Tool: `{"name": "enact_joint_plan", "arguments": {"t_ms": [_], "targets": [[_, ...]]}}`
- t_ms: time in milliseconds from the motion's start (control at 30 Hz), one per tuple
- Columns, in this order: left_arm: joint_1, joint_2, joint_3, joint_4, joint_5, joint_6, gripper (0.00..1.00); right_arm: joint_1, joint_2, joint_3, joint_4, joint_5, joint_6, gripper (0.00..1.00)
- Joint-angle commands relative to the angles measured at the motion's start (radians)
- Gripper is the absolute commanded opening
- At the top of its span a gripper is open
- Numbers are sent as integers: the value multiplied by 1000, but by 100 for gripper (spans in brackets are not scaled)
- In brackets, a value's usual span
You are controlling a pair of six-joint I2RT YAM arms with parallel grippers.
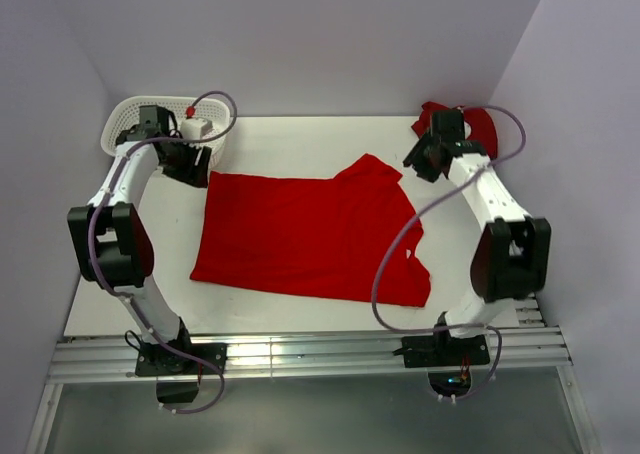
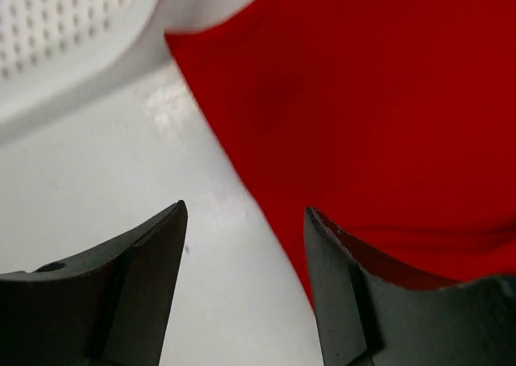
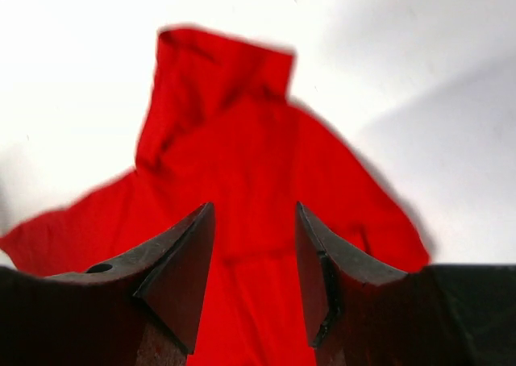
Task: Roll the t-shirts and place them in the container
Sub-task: Fold the tshirt
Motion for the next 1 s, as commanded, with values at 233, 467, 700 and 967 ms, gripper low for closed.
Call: {"name": "enact_joint_plan", "arguments": {"t_ms": [233,467,700,967], "targets": [[-126,195,140,222,-50,-55,65,-14,320,321,49,-57,-29,52],[-132,282,154,287,-102,-43,63,-14,402,346,65,-51,-34,51],[-150,330,164,345,-194,-36,63,-15,426,321,101,-68,-29,50],[-150,397,221,301,-179,-16,59,-15,442,324,95,-61,-38,50]]}}
